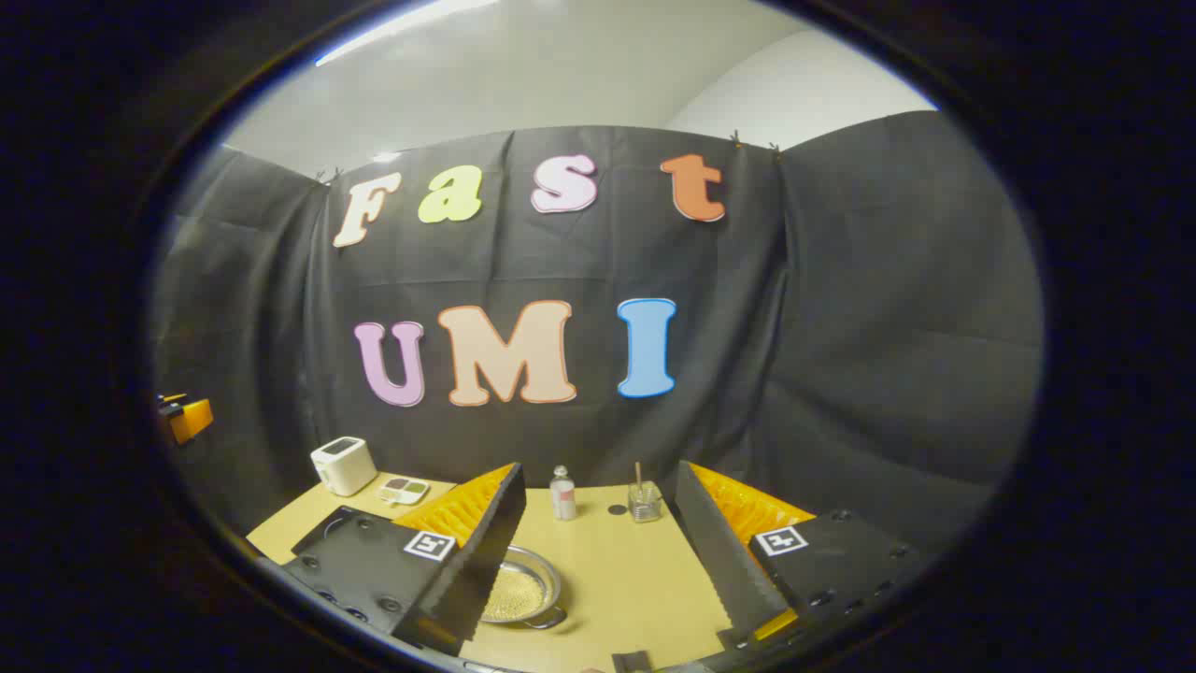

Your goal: First push the handle of the pot to place it horizontally, then grasp the pot with both hands and set it on the induction cooktop.

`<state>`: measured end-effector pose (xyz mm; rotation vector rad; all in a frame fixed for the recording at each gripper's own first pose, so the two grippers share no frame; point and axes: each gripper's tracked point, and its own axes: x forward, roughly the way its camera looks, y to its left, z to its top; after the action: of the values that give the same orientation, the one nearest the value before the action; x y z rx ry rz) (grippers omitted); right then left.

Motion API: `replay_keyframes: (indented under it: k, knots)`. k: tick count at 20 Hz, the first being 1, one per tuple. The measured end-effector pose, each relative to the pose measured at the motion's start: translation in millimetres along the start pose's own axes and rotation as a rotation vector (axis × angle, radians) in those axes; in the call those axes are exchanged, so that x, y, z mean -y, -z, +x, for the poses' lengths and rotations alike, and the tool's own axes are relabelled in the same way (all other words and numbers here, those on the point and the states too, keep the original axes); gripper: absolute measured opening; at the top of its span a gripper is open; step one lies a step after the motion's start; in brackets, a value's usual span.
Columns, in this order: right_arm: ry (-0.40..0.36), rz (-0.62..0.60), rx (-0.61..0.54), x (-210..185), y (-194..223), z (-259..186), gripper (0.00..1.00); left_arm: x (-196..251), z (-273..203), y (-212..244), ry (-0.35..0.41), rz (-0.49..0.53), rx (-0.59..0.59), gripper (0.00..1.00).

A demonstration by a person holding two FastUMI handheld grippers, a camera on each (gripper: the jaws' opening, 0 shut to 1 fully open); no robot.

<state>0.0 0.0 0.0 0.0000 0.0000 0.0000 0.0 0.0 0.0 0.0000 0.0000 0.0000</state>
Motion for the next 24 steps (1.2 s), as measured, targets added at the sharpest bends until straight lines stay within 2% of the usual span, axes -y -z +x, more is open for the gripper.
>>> replay_keyframes:
  k: [2, 3, 5, 7, 8, 10, 11, 12, 13, 15, 16, 17, 18, 19, 24]
  knots:
    - [0.021, -0.001, 0.007, 8, 0, -10, 0.94, 1, 1, 1, 0.004, 0.007, 0.003, 0.92]
    - [0.024, 0.000, 0.005, 9, 0, -15, 0.94, 2, 2, 0, 0.007, 0.018, 0.010, 0.95]
    - [0.030, 0.002, -0.002, 13, 4, -22, 0.94, 5, 1, 2, 0.026, 0.028, 0.013, 0.92]
    - [0.040, -0.004, -0.004, 17, 3, -27, 0.94, 11, -1, 2, 0.051, 0.016, 0.014, 0.95]
    - [0.043, -0.006, -0.006, 17, 3, -29, 0.94, 14, -2, 5, 0.063, 0.010, 0.010, 0.92]
    - [0.043, -0.012, -0.005, 15, 3, -32, 0.94, 16, -4, 5, 0.084, 0.010, 0.017, 0.95]
    - [0.044, -0.015, -0.004, 13, 2, -34, 0.94, 17, -5, 4, 0.091, 0.015, 0.024, 0.92]
    - [0.043, -0.017, -0.004, 11, 2, -35, 0.94, 16, -5, 6, 0.095, 0.019, 0.025, 0.95]
    - [0.042, -0.017, -0.006, 9, 2, -35, 0.94, 17, -6, 7, 0.103, 0.024, 0.023, 0.92]
    - [0.036, -0.019, -0.023, 3, 7, -36, 0.94, 20, -5, 11, 0.118, 0.027, 0.012, 0.95]
    - [0.033, -0.021, -0.030, 2, 10, -35, 0.94, 19, -5, 14, 0.122, 0.027, 0.006, 0.92]
    - [0.031, -0.024, -0.039, 0, 12, -35, 0.94, 19, -3, 16, 0.127, 0.023, -0.004, 0.95]
    - [0.031, -0.026, -0.048, -2, 16, -35, 0.94, 19, -3, 20, 0.131, 0.016, -0.013, 0.92]
    - [0.033, -0.027, -0.056, -3, 18, -34, 0.94, 19, -1, 22, 0.133, 0.010, -0.020, 0.95]
    - [0.040, -0.010, -0.073, -10, 26, -32, 0.94, 3, 5, 28, 0.114, 0.017, -0.031, 0.95]
